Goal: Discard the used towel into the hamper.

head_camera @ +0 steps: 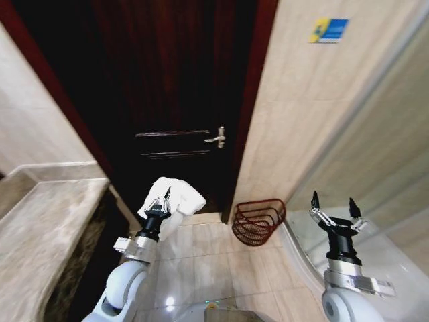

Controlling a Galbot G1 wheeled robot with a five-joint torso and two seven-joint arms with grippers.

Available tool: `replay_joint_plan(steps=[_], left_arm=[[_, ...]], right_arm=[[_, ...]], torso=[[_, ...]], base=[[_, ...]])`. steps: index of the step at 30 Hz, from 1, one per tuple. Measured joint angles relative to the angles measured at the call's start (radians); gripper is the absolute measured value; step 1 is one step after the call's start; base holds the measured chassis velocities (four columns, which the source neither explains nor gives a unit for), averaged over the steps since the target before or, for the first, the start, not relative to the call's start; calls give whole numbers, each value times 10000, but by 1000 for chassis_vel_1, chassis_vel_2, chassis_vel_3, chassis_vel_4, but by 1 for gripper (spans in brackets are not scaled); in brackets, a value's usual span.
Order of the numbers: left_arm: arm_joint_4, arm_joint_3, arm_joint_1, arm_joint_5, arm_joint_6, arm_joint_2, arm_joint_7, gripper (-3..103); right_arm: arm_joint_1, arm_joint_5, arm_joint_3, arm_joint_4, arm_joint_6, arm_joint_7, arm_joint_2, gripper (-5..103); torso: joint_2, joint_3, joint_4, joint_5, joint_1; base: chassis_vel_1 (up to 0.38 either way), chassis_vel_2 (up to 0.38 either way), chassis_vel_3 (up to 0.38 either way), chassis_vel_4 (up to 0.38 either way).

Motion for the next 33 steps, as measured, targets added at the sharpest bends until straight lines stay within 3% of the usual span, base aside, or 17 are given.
replay_joint_plan(steps=[11,33], left_arm=[[157,119,-60,-181,-331,-30,92,4],[545,419,-13,507,-758,-200,496,4]], right_arm=[[7,-222,-3,-104,150,108,247,100],[-246,-294,7,183,33,169,550,100]], torso=[[2,0,-3,2,0],[2,-1,1,0,-4]], base=[[-118,-124,-114,-111],[-26,13,17,-25]])
